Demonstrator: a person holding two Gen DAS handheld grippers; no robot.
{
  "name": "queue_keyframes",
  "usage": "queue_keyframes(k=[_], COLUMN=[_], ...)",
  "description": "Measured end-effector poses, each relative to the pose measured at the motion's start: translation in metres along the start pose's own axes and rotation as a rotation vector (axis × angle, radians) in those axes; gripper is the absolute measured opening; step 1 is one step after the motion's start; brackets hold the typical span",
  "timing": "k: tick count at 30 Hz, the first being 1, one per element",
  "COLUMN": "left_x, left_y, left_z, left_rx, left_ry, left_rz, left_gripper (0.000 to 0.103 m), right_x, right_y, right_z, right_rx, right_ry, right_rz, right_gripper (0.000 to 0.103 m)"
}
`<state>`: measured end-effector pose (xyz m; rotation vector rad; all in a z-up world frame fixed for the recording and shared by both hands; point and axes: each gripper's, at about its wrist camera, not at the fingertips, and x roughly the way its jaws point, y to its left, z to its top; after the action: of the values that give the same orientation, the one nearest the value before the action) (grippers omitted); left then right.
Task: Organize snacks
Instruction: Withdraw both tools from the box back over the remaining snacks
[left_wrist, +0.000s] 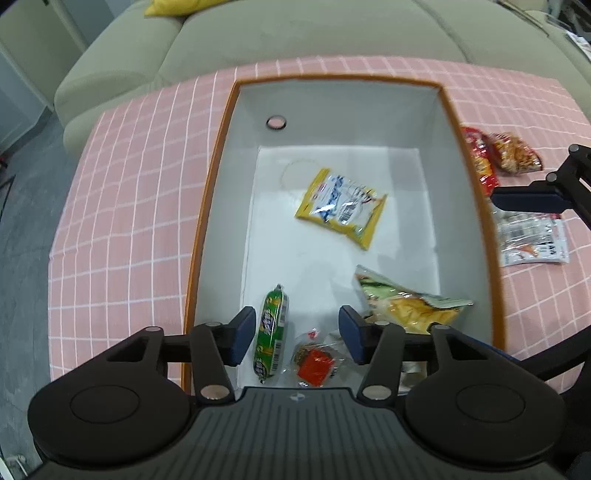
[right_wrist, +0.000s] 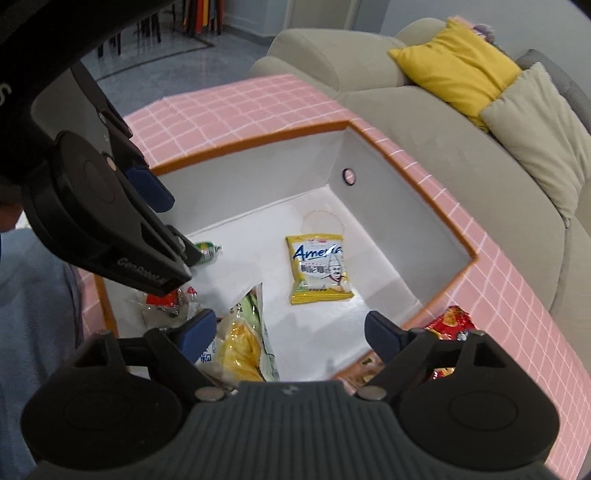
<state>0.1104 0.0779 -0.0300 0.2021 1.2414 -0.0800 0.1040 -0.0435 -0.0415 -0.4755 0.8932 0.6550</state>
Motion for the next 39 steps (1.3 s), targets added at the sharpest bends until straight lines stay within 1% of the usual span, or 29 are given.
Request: queue_keyframes(k=[2, 4, 7, 10, 15, 22, 26, 30, 35, 39], left_x=[-0.006, -0.014, -0.028, -0.040, -0.057, -0.070, -0.066, -0.055, -0.040, -0.030], left_y=[-0.005, -0.012, -0.027, -0.043, -0.072, -0.111, -0.133, -0.151, -0.173, -0.190], left_z=[0.000, -0.001, -0.001, -0.001, -0.003, -0.007, -0.010, -0.011, -0.014, -0.021], left_rx=[-0.002, 0.004, 0.027, 0.040, 0.055, 0.051, 0.052, 0.045, 0.030, 0.039], left_ry=[-0.019, -0.049, -0.092, -0.136, -0.219, -0.320, -0.350, -0.339, -0.336, -0.375], left_rz=[-0.007, -0.019, -0.026, -0.052, -0.094, -0.179, -0.208, -0.264, -0.292, -0.288], left_gripper=[0.062, 0.062, 0.062, 0.062, 0.062, 0.062, 0.062, 0.062, 0.062, 0.062], right_x=[-0.012, -0.024, -0.040, -0.053, -0.070, -0.085, -0.090, -0.090, -0.091, -0.089], right_y=[-0.003, -0.009, -0.017, -0.026, -0.041, -0.058, -0.068, -0.075, -0.087, -0.097], right_z=[-0.005, -0.011, -0.024, -0.040, -0.067, -0.106, -0.130, -0.151, -0.182, -0.202], right_rx=[0.024, 0.052, 0.091, 0.133, 0.208, 0.295, 0.362, 0.405, 0.475, 0.510], right_ry=[-0.026, -0.058, -0.097, -0.122, -0.149, -0.166, -0.159, -0.126, -0.109, -0.113], right_rz=[-0.013, -0.026, -0.050, -0.080, -0.122, -0.192, -0.222, -0.266, -0.304, -0.330], right_gripper=[0.087, 0.090, 0.090, 0.090, 0.090, 0.090, 0.090, 0.090, 0.090, 0.090])
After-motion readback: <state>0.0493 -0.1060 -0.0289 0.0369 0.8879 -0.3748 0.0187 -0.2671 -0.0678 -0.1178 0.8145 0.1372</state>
